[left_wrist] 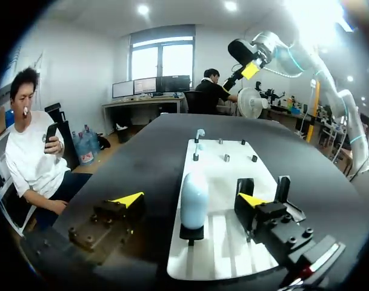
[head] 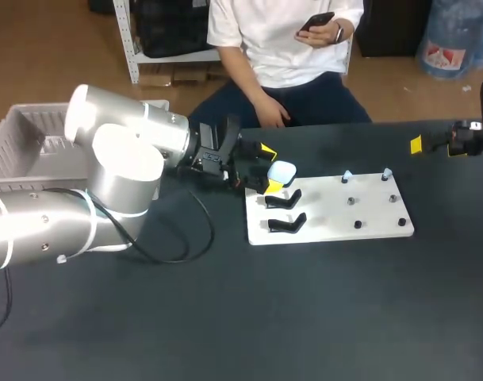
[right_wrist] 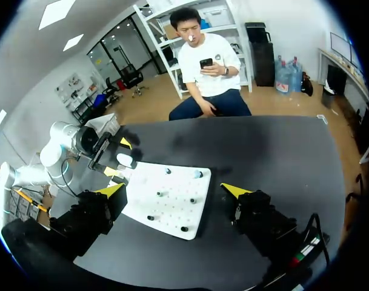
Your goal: Pick up each earbud case from the left stands, insert the matching earbuds, close the lid, and place the case in the box.
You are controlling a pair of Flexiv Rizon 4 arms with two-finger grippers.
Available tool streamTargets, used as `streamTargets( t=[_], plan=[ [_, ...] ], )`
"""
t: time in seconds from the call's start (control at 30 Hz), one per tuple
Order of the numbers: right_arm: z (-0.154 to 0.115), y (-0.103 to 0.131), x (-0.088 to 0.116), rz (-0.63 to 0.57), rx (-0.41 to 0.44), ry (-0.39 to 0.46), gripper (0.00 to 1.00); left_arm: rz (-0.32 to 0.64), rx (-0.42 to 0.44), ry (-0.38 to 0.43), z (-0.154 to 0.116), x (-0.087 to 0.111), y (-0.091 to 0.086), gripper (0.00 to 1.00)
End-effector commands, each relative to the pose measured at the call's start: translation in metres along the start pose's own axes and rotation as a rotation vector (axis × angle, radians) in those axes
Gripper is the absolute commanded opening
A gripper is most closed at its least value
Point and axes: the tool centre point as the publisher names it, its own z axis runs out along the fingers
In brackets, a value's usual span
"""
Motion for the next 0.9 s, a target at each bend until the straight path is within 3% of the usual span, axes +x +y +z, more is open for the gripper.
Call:
streamTargets(
  t=[0.03,0.17,0.23,0.57,0.9],
  plan=[
    [0.0,0.001,0.0,0.001,0.003,0.001,1.0,0.003,0.015,-0.002,0.007,0.003,0.006,0.97],
    [0.0,0.001,0.0,0.001,0.003,0.001,1.0,0.001,0.022,-0.008,0.009,0.004,0.006,0.94],
    [0.0,0.001,0.0,0.001,0.003,0.001,1.0,-0.004,0.023,-0.012,0.01,0.005,0.007,0.78],
    [0.0,0.001,0.0,0.001,0.003,0.001,1.0,-0.009,0.04,-0.018,0.015,0.007,0.004,0.81],
    [0.0,0.001,0.0,0.001,0.003,0.001,1.0,-0.008,0.062,-0.022,0.022,0.007,0.001,0.76]
  ],
)
